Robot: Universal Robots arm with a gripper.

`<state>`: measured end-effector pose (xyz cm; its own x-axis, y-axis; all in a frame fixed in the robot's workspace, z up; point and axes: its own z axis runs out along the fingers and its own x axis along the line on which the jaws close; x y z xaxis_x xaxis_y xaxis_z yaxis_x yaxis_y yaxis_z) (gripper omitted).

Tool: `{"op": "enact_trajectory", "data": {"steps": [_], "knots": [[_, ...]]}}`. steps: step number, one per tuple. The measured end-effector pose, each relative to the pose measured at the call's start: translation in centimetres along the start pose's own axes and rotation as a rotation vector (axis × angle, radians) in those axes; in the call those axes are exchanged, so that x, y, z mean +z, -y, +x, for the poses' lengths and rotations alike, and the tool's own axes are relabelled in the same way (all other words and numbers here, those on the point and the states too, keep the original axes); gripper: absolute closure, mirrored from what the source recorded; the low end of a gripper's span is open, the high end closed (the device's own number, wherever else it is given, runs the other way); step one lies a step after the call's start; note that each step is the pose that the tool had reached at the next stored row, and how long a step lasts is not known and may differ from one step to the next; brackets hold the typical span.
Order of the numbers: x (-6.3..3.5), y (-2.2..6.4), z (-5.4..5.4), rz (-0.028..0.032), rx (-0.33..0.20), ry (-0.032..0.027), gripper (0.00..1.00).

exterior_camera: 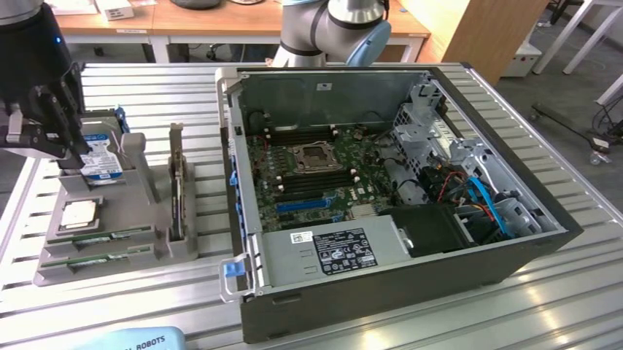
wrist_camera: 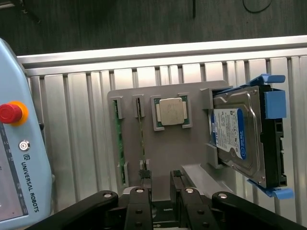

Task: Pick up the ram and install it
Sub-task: 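Pick up the ram and move it above insertion slot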

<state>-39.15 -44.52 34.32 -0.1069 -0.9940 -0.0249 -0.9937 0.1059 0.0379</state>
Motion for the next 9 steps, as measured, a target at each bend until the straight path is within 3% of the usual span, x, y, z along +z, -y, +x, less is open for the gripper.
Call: {"op": "enact_trajectory", "data": {"steps": [9], "knots": [[1.22, 0.03, 0.0, 0.0, 0.0, -0.0001, 0.71]]}}
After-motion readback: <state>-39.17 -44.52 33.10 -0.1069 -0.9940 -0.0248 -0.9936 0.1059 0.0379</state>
